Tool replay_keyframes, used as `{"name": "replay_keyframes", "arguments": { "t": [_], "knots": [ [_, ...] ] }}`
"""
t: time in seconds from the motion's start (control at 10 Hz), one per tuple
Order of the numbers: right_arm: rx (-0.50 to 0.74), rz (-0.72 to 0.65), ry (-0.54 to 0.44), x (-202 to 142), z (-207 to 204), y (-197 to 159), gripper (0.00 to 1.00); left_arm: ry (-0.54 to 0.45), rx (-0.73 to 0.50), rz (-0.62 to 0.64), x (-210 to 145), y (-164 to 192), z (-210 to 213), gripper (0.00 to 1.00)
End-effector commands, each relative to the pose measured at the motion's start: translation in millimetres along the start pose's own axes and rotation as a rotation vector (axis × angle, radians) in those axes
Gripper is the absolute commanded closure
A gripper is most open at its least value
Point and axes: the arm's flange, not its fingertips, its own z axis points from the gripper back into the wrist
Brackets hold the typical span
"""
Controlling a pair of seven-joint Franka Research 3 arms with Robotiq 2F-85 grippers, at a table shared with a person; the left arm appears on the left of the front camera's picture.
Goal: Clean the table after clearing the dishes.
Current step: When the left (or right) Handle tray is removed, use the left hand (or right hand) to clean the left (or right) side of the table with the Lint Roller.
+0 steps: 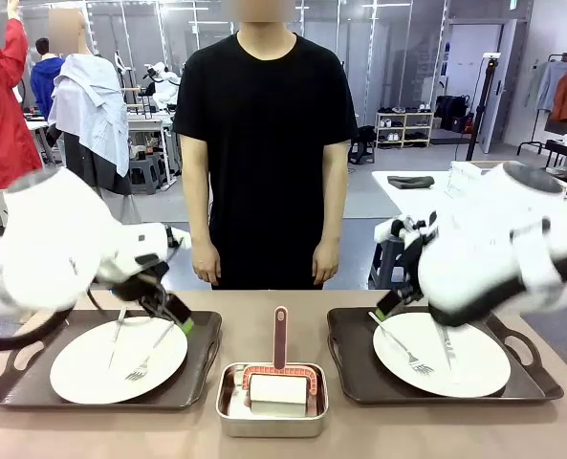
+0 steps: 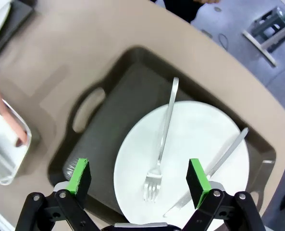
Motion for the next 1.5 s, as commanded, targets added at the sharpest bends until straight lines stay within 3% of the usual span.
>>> {"name": "replay_keyframes", "arguments": {
  "t": [0.0, 0.2, 0.3, 0.6, 0.8, 1.0, 1.4],
  "knots": [
    [0.150, -0.004, 0.005, 34.0, 23.2, -37.5, 0.00, 0.008, -0.133, 0.023, 28.3, 47.4, 32.4, 0.00],
    [0.360, -0.058, -0.052, 61.1, 47.7, -67.2, 0.00, -0.052, -0.346, 0.009, 48.9, 81.5, 60.6, 0.00],
    [0.525, -0.157, -0.123, 61.8, 61.4, -96.3, 0.00, -0.137, -0.468, 0.058, 47.4, 109.3, 75.9, 0.00],
    [0.739, -0.492, -0.277, 0.4, 73.1, -179.7, 0.00, -0.357, -0.647, 0.257, -4.3, 183.7, 97.7, 0.00],
    [0.750, -0.720, -0.361, -72.9, 74.2, -229.7, 0.00, -0.458, -0.665, 0.401, -65.6, 229.4, 100.7, 0.00],
    [0.667, -0.898, -0.423, -143.3, 94.9, -272.7, 0.00, -0.528, -0.627, 0.552, -127.9, 264.4, 108.4, 0.00],
    [0.500, -1.163, -0.509, -267.8, 145.3, -318.8, 0.00, -0.578, -0.413, 0.764, -252.6, 305.8, 164.0, 0.00]
  ]
}}
